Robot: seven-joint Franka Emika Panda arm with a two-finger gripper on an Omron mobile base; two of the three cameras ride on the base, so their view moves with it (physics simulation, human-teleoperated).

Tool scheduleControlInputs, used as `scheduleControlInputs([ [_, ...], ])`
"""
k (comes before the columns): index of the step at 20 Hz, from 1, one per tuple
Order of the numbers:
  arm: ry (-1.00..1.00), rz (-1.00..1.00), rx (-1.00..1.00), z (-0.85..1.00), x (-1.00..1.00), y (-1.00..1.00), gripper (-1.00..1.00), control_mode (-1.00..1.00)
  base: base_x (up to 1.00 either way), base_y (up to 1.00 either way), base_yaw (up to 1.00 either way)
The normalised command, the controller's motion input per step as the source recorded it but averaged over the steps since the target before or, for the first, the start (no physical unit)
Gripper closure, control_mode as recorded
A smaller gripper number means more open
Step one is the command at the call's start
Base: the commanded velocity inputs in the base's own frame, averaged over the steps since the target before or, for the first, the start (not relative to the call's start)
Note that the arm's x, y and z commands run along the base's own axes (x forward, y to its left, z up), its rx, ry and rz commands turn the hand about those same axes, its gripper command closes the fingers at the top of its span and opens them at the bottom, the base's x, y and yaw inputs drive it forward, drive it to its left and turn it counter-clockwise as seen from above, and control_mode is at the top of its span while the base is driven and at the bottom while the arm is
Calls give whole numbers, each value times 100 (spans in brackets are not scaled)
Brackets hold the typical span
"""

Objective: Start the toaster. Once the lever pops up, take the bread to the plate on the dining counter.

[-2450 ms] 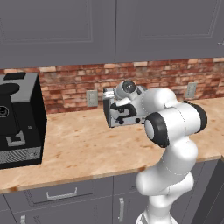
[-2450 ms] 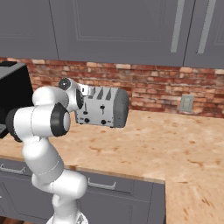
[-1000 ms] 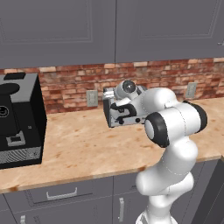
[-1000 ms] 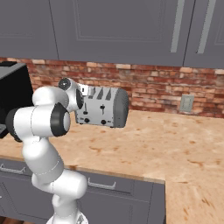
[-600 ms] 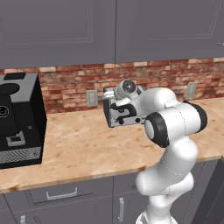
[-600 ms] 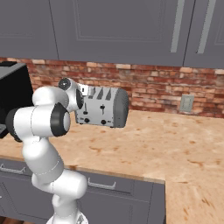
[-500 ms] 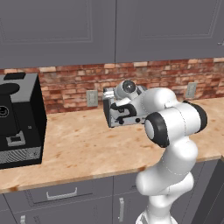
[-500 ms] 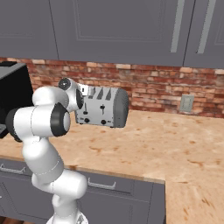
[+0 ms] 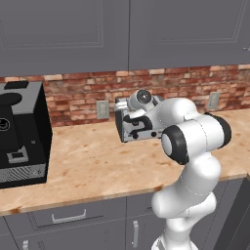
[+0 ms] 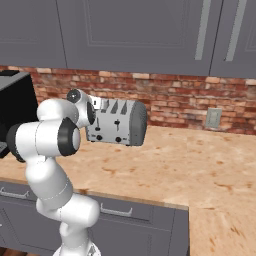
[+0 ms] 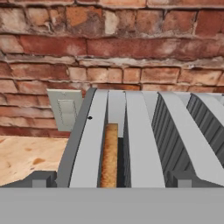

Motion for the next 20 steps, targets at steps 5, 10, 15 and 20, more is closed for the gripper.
scheduleControlInputs([
  [5,0,0,0,0,0,0,-100,-100,0,0,0],
  [10,0,0,0,0,0,0,-100,-100,0,0,0],
  [15,0,0,0,0,0,0,-100,-100,0,0,0],
  [20,0,0,0,0,0,0,-100,-100,0,0,0],
])
